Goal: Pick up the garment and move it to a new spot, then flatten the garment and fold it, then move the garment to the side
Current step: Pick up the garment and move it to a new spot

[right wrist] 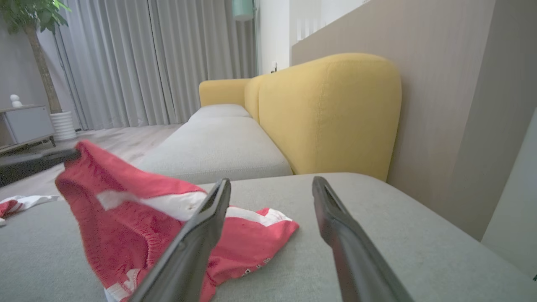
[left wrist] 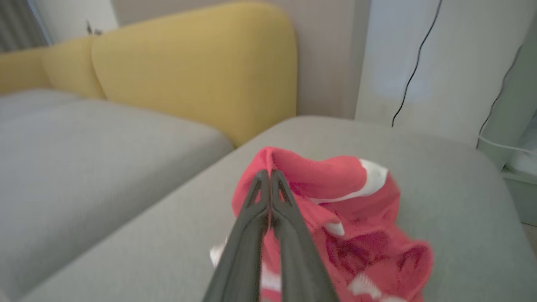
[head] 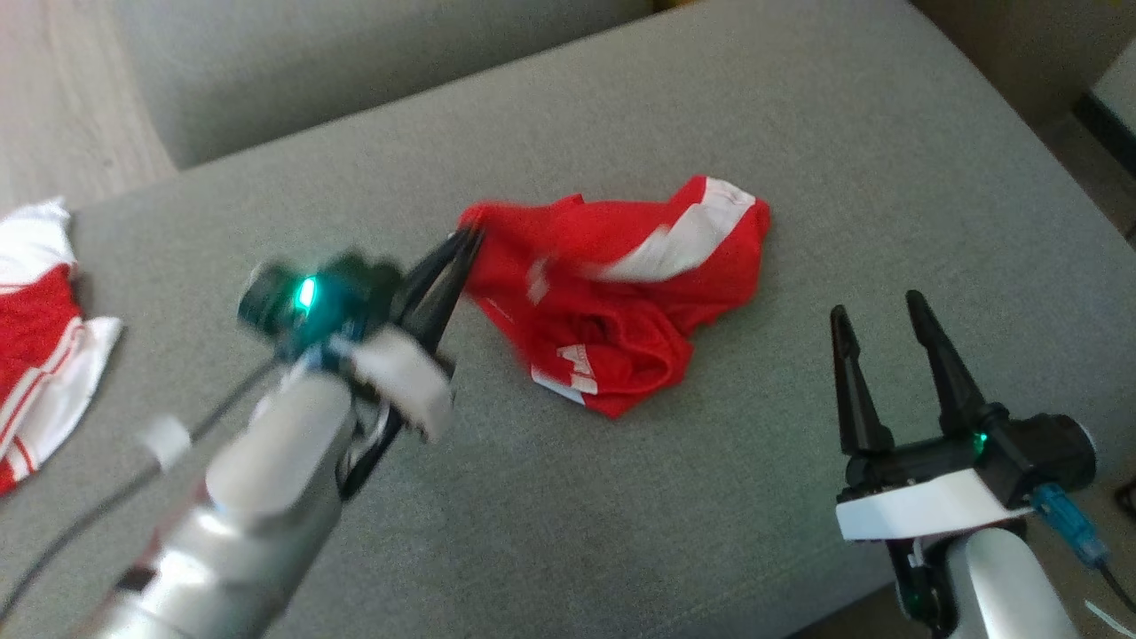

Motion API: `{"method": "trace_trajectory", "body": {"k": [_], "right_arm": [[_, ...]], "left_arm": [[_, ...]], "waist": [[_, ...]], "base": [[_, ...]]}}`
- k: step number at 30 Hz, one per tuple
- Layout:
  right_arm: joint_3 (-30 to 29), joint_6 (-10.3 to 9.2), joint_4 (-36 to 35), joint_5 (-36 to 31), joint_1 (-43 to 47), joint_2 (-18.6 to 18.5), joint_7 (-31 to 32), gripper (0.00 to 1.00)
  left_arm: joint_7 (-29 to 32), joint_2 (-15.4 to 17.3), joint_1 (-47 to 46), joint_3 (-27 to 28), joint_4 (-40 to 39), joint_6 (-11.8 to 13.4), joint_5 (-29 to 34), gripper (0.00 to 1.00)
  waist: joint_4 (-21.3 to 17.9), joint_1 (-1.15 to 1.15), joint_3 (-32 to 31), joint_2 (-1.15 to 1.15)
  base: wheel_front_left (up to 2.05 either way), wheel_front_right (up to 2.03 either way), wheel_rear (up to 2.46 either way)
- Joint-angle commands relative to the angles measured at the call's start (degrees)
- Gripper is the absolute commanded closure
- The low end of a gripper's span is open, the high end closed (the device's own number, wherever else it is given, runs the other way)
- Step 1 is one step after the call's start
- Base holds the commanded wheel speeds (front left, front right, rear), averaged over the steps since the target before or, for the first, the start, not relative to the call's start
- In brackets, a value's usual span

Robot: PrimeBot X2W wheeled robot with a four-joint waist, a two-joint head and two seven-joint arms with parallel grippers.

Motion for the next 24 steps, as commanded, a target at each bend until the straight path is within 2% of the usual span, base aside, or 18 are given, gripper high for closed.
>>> {"method": "trace_trajectory", "body": {"k": [1, 3, 6, 10, 11, 12, 15, 19, 24], "right_arm": [[1.97, 0.43, -1.45, 0.68, -2.36, 0.14, 0.04, 0.00], [2.47, 0.43, -0.63, 1.26, -2.23, 0.14, 0.04, 0.00], [2.63, 0.43, 0.64, 1.79, -1.63, 0.14, 0.04, 0.00], [1.96, 0.43, 2.23, 1.25, -0.18, 0.14, 0.04, 0.00], [1.89, 0.43, 2.67, 1.01, 0.23, 0.14, 0.04, 0.00], [1.89, 0.43, 2.67, 1.01, 0.23, 0.14, 0.04, 0.00], [1.55, 0.43, 3.74, 0.69, 1.53, 0.14, 0.04, 0.00], [0.72, 0.43, 4.63, 0.18, 3.81, 0.15, 0.04, 0.00], [0.17, 0.43, 4.47, 0.11, 6.33, 0.15, 0.04, 0.00]], "left_arm": [[-2.51, 0.59, -0.80, 2.03, 1.63, 1.16, -0.03, 0.00], [-4.52, -0.79, 1.68, 2.48, 4.74, 2.75, -0.07, 0.00], [-5.86, -3.10, 5.59, 5.26, 6.12, 6.92, -0.28, 0.00], [-5.97, -5.46, 13.09, 13.16, -3.32, 13.46, 2.90, 0.00], [-5.98, -6.04, 15.87, 15.26, -5.97, 14.57, 3.80, 0.00], [-5.98, -6.04, 15.87, 15.26, -5.97, 14.57, 3.80, 0.00], [-5.99, -7.85, 24.57, 21.22, -13.56, 17.61, 6.97, 0.00], [-5.99, -10.44, 35.47, 28.37, -22.11, 18.93, 9.79, 0.00], [-6.00, -11.98, 43.55, 34.53, -31.51, 17.14, 14.35, 0.00]], "waist": [[-0.78, 0.00, 2.31, 0.00], [-0.03, 0.00, 2.70, 0.00], [2.74, 0.00, 2.30, 0.00], [8.34, 0.00, 0.02, 0.00], [9.73, 0.00, -0.80, 0.00], [9.73, 0.00, -0.80, 0.00], [13.25, 0.00, -3.44, 0.00], [17.45, 0.00, -6.52, 0.00], [20.62, 0.00, -8.92, 0.00]], "base": [[0.00, 0.00, 0.00], [0.00, 0.00, 0.00], [0.00, 0.00, 0.00], [0.00, 0.00, 0.00], [0.00, 0.00, 0.00], [0.00, 0.00, 0.00], [0.00, 0.00, 0.00], [0.00, 0.00, 0.00], [0.00, 0.00, 0.00]]}}
